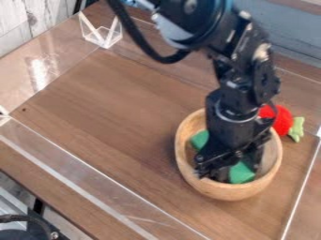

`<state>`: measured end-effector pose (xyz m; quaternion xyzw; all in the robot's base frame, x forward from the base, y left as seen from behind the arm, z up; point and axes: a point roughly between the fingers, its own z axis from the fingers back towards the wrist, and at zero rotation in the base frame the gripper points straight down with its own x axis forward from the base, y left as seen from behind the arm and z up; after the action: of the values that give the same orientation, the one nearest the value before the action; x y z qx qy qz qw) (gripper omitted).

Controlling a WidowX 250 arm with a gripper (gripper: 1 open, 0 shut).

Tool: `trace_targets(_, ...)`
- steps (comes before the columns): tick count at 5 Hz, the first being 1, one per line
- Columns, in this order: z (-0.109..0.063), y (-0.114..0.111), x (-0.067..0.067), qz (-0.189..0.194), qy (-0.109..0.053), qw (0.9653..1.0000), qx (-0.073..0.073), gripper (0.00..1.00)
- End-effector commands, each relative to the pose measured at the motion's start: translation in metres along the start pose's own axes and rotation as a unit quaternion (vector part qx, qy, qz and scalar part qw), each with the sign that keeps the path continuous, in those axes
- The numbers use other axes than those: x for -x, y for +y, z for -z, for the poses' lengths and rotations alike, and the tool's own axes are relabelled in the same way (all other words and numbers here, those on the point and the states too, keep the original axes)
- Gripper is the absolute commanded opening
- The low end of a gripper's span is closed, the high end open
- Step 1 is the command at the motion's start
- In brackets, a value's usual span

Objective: Remove the green block from the brown bowl and put it on the table

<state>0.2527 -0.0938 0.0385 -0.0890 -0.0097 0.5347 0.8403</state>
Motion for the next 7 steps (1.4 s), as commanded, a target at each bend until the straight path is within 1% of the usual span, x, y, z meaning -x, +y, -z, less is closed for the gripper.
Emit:
trace_targets(1, -0.015, -0.001, -0.013, 0.017, 0.006, 0.9996, 0.020, 0.00)
trace_targets(3, 0.001, -0.022, -0.005, -0.010, 0.009, 0.9995, 0.028, 0.00)
trace_targets(4, -0.005, -0.031, -0.001, -0.004, 0.014, 0.9995, 0.029, 0.00)
trace_targets(5, -0.008, -0.037, -0.002, -0.003, 0.019, 0.9994, 0.029, 0.00)
trace_targets(6, -0.021, -0.033, -0.004, 0.014, 0.007, 0.9993, 0.033, 0.00)
trace_targets(7, -0.043, -0.028, -0.008, 0.032, -0.007, 0.9984, 0.046, 0.00)
